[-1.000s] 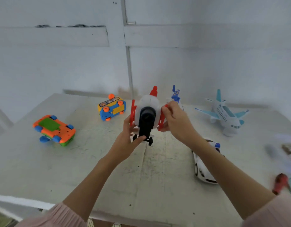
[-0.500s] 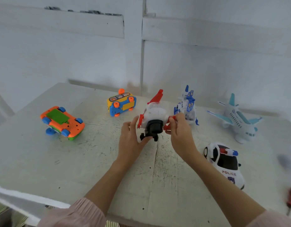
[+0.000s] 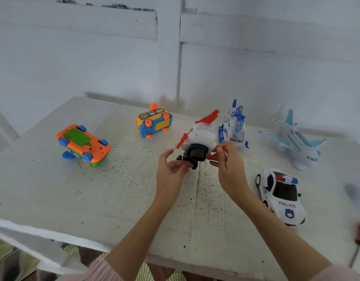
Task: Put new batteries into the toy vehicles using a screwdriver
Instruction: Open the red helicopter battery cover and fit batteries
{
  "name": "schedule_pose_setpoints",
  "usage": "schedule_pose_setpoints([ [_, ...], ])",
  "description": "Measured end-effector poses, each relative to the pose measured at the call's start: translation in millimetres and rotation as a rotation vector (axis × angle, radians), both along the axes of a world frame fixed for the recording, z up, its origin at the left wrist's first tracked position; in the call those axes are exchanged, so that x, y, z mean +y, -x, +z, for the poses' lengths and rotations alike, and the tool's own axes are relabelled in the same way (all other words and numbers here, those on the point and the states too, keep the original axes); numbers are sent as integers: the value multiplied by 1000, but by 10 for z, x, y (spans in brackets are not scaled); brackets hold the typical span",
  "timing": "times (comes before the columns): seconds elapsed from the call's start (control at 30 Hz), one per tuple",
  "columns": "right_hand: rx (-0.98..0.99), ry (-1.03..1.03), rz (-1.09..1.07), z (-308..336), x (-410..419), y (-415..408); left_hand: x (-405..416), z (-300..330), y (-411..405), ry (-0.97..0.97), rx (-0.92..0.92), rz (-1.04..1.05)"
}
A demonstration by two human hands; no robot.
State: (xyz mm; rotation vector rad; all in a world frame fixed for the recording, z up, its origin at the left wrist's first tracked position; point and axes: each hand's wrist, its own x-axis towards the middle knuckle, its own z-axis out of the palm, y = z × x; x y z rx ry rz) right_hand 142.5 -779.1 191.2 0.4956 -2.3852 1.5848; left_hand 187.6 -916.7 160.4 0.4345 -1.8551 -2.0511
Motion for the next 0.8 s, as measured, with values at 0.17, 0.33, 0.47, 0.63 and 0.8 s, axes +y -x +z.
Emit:
schedule_pose_setpoints([
  [0.17,-18,1,51,-88,80,-117,-17,156,-152,-442,26,-149],
  [0.33,58,-126,116,-194,84,-177,-82,163,-213,-338,-55,-259],
  [0.47,76,-194,170,-290,57,-239,-109,104,-239,-187,-20,-307],
  [0.63,21,-140,214,-371,91,-277,-241,36,-244,-21,-60,-350],
  [0.8,-201,2,226,-333,-6,-376,-396,38,-226,95,-124,-411],
])
